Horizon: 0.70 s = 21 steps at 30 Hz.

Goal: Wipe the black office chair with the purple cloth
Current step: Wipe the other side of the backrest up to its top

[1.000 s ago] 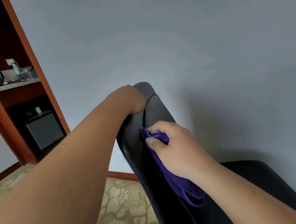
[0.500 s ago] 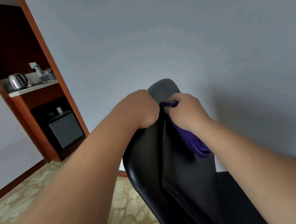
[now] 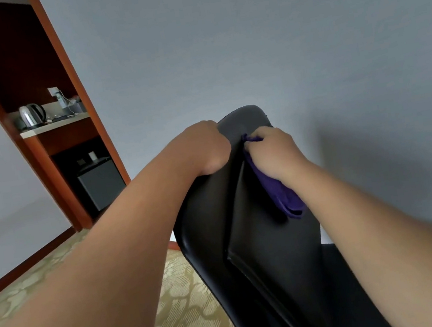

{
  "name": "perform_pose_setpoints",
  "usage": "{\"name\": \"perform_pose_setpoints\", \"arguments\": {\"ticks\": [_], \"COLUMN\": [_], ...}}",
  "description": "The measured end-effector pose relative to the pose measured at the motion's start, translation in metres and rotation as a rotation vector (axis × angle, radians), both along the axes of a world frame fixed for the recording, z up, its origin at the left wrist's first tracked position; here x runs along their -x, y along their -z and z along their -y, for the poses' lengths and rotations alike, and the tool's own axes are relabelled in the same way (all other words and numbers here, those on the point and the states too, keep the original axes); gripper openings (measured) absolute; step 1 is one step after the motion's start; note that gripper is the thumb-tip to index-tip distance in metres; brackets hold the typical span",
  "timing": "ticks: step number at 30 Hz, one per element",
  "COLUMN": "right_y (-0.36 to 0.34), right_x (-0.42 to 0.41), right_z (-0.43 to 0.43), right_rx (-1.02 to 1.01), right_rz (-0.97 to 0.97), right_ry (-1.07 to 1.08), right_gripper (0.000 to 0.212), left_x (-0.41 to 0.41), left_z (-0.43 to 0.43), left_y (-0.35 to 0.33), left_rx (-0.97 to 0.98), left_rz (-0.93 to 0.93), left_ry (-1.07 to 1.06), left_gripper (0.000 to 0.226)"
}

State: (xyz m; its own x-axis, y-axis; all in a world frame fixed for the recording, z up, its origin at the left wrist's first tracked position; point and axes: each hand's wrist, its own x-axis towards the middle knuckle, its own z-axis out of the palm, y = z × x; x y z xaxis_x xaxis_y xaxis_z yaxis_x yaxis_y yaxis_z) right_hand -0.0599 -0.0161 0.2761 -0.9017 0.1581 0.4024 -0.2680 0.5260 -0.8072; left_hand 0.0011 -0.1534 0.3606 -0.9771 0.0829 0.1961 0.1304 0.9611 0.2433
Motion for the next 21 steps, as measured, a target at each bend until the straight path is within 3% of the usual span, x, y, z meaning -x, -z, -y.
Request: {"name": "perform_pose_setpoints", "arguments": {"ticks": [4,9,15,21], "right_y": [0.008,0.008,0.015,0.011], "right_x": [-0.052,-0.119,-0.135,-0.086], "right_z": [0.015,0.018,0.009,0.012], "right_rx": [0.034,0.083,-0.090,-0.043], "right_rz": [-0.027,0.052,0.104,-0.007], "right_ry": [-0.075,-0.220,-0.321,-0.181], "right_gripper": [0.017,0.017,0.044,0.022], "left_x": [-0.002,-0.003,-0.003,0.000], "left_z": [-0.001,-0.005,-0.007,-0.003], "left_y": [0.000,-0.002,-0.004,-0.001], "left_rx": [0.026,0.040,0.043,0.065], "left_rz": [0.003,0.037,0.031,0.015], "left_ry": [-0.007,-0.017,-0.018,-0.015], "left_gripper": [0.021,0.035,0.041,0.039]}}
